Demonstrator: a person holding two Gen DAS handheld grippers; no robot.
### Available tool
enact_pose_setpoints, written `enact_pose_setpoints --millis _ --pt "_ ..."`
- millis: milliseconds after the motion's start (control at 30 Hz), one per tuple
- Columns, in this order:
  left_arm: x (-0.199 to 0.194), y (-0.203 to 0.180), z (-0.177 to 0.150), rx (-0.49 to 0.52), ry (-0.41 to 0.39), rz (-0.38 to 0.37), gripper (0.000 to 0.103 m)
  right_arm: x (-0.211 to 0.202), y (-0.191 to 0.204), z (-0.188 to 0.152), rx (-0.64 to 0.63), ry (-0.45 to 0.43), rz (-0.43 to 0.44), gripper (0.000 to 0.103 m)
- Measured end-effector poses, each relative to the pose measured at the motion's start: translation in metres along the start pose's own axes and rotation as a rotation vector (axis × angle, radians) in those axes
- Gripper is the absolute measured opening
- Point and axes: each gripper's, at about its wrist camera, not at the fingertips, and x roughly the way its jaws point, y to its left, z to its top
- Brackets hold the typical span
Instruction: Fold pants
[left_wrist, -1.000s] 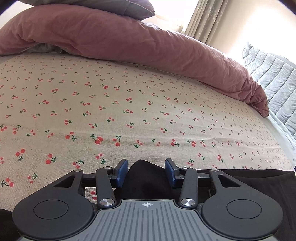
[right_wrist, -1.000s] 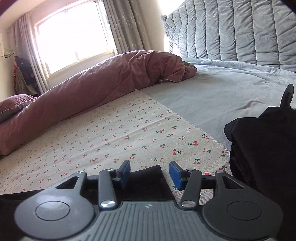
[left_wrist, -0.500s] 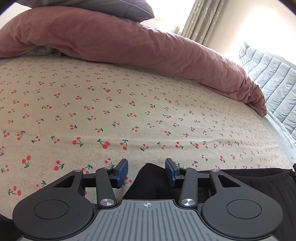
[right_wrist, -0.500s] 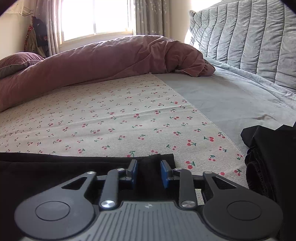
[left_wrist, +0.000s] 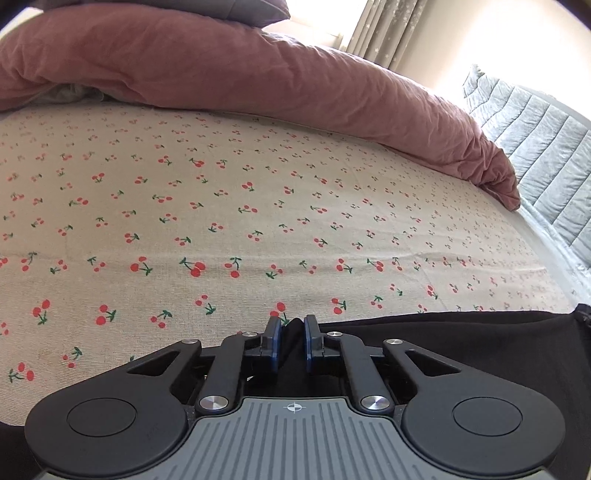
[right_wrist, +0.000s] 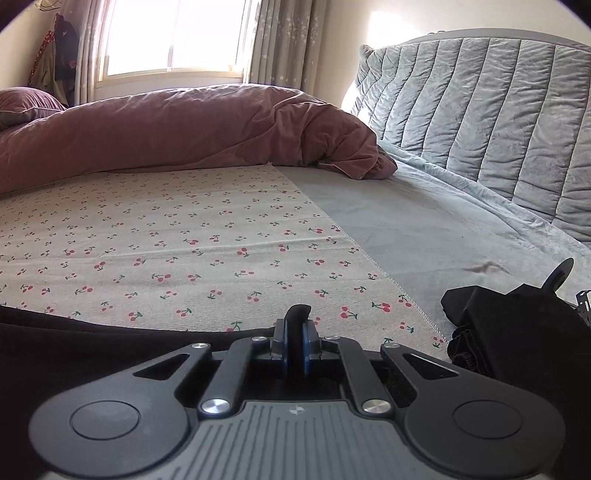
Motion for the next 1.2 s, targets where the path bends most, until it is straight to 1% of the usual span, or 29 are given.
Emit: enact_pose_setpoints --millis 33,67,133,233,267,333,367,400,433,500,533,567,600,633,667,700,767,800,867,967,1000,1033,1067,1100,1133,1167,1200 --pt "-0.002 -0.005 -0.001 0.023 -0.024 0.021 0.004 0.001 0.001 0.001 -0.004 -0.002 -0.008 0.006" --pt "-0.006 -0.009 -0.001 0.023 -0.054 0.034 0.004 0.0 0.001 0.003 0.003 -0.011 -0.013 0.006" --pt "-0.016 -0.007 0.0 -0.008 -0.11 0.036 0.004 -0.003 0.0 0.008 0.024 -0.034 -0.018 0.005" --pt "-0.019 -0.002 0.0 -0.049 -0.153 0.046 0.004 -0.005 0.002 0.016 0.041 -0.067 -0.031 0.005" --pt "-0.016 -0.002 0.0 -0.057 -0.158 0.049 0.004 -0.002 0.003 0.017 0.038 -0.064 -0.037 0.005" --pt "-0.005 -0.003 -0.004 -0.043 -0.126 0.071 0.004 0.007 0.008 0.016 0.023 -0.046 -0.053 0.005" --pt "0.003 -0.004 -0.007 -0.033 -0.108 0.086 0.007 0.015 0.012 0.014 -0.006 -0.022 -0.067 0.005" --pt "0.009 -0.005 -0.011 -0.023 -0.109 0.107 0.009 0.024 0.017 0.01 -0.035 0.016 -0.077 0.006" --pt "0.01 -0.006 -0.013 -0.011 -0.12 0.119 0.014 0.031 0.02 0.007 -0.05 0.044 -0.086 0.008" --pt "0.006 -0.01 -0.011 -0.001 -0.133 0.137 0.018 0.034 0.023 0.005 -0.065 0.047 -0.132 0.024" --pt "0.002 -0.013 -0.011 0.01 -0.145 0.152 0.022 0.032 0.023 0.007 -0.059 0.043 -0.142 0.031" --pt "-0.003 -0.017 -0.011 0.022 -0.157 0.175 0.031 0.025 0.022 0.009 -0.039 0.027 -0.154 0.04" --pt "-0.009 -0.023 -0.011 0.038 -0.173 0.197 0.037 0.018 0.021 0.01 -0.026 0.013 -0.153 0.042" --pt "-0.016 -0.03 -0.012 0.061 -0.192 0.207 0.051 0.011 0.022 0.013 -0.019 0.008 -0.145 0.043" --pt "-0.024 -0.039 -0.014 0.088 -0.213 0.206 0.058 0.004 0.025 0.015 -0.014 0.005 -0.135 0.044" --pt "-0.03 -0.048 -0.016 0.114 -0.228 0.199 0.059 -0.003 0.029 0.016 -0.01 0.001 -0.117 0.047" --pt "-0.04 -0.068 -0.023 0.162 -0.238 0.172 0.063 -0.02 0.046 0.017 -0.031 -0.01 -0.052 0.049" --pt "-0.045 -0.078 -0.028 0.18 -0.24 0.14 0.064 -0.029 0.059 0.016 -0.048 -0.013 -0.01 0.056" --pt "-0.048 -0.096 -0.039 0.195 -0.233 0.063 0.069 -0.043 0.086 0.012 -0.089 -0.01 0.097 0.061" --pt "-0.041 -0.116 -0.059 0.213 -0.167 -0.064 0.069 -0.064 0.127 -0.001 -0.137 0.024 0.282 0.06" --pt "-0.037 -0.119 -0.066 0.228 -0.139 -0.082 0.069 -0.066 0.139 -0.007 -0.145 0.052 0.345 0.058" --pt "-0.031 -0.122 -0.075 0.243 -0.107 -0.079 0.069 -0.065 0.147 -0.012 -0.15 0.081 0.373 0.058" --pt "-0.029 -0.122 -0.081 0.249 -0.087 -0.071 0.069 -0.064 0.15 -0.016 -0.157 0.102 0.377 0.058" --pt "-0.028 -0.119 -0.086 0.251 -0.089 -0.072 0.069 -0.062 0.151 -0.022 -0.165 0.112 0.365 0.059" --pt "-0.031 -0.115 -0.088 0.24 -0.095 -0.089 0.071 -0.065 0.147 -0.026 -0.166 0.095 0.36 0.059" --pt "-0.035 -0.108 -0.089 0.219 -0.089 -0.118 0.073 -0.067 0.139 -0.028 -0.164 0.094 0.352 0.06" --pt "-0.039 -0.101 -0.09 0.201 -0.083 -0.14 0.074 -0.07 0.127 -0.03 -0.148 0.098 0.332 0.06"
